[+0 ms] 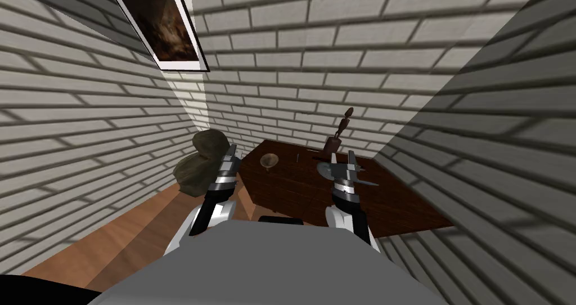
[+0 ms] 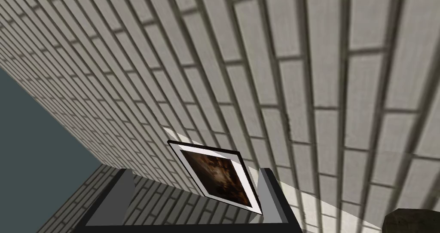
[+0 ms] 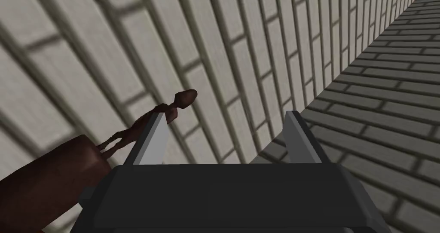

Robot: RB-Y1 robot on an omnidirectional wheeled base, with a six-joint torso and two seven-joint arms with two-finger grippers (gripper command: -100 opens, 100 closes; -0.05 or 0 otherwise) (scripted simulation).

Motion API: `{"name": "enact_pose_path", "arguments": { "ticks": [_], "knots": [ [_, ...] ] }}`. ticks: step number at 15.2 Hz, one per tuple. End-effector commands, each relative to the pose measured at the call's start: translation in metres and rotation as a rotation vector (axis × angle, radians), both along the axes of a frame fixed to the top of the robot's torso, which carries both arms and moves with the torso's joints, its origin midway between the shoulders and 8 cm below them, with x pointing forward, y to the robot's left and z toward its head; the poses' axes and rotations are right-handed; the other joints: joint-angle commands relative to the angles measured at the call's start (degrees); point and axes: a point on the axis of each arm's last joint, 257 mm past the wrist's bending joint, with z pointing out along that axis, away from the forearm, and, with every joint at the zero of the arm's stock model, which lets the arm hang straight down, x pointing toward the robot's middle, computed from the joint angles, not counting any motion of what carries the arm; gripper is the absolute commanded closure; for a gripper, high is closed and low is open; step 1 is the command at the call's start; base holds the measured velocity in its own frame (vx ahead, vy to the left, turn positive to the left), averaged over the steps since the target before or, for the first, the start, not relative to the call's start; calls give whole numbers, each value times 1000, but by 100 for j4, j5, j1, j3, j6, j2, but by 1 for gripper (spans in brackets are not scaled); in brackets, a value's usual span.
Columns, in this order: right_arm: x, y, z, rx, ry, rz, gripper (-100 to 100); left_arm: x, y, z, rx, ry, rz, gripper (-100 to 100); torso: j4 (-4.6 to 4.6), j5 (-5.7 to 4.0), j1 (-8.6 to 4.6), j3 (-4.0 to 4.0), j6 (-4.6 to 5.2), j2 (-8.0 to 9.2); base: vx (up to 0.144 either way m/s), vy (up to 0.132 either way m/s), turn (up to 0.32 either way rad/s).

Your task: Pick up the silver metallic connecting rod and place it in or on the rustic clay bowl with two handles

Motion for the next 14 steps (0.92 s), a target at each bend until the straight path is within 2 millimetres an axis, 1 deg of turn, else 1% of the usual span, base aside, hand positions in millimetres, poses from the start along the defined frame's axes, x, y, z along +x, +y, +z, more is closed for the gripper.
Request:
{"name": "enact_pose_path", "arguments": {
  "ticks": [1,4,5,6,7,9,10,11,12,13,14],
  "knots": [
    [2,1,-6,-22,22,11,-100,0,0,0,0,0,0,0,0,0,0,0,0,0,-33,9,46],
    [10,0,-28,-70,102,33,-100,0,0,0,0,0,0,0,6,1,3,18,-2,33,-96,16,139],
    [10,1,-28,-76,103,36,-100,0,0,0,0,0,0,0,8,1,3,22,-3,39,-77,6,126],
    [14,-1,-38,-97,141,44,-100,0,0,0,0,0,0,0,8,1,1,22,-1,37,-56,5,121],
    [14,-1,-38,-97,141,44,-100,0,0,0,0,0,0,0,7,0,-1,18,-2,31,-38,2,101],
    [20,-8,-64,-130,229,51,-100,0,0,0,0,0,0,0,4,0,-3,12,-2,20,-32,4,206],
    [20,-7,-64,-143,232,57,-100,0,0,0,0,0,0,0,4,-1,-3,10,-4,18,-34,2,189],
    [23,-13,-79,-155,281,56,-100,0,0,0,0,0,0,0,3,-1,-4,9,-2,16,-29,4,182],
    [23,-12,-79,-167,283,61,-100,0,0,0,0,0,0,0,3,-1,-4,8,-3,15,-23,4,142],
    [26,-19,-94,-181,336,60,-100,0,0,0,0,0,0,0,3,-1,-5,8,-1,13,-23,6,235],
    [26,-18,-94,-192,338,64,-100,0,0,0,0,0,0,0,2,-1,-4,7,-4,12,-19,2,193]
  ]
}}
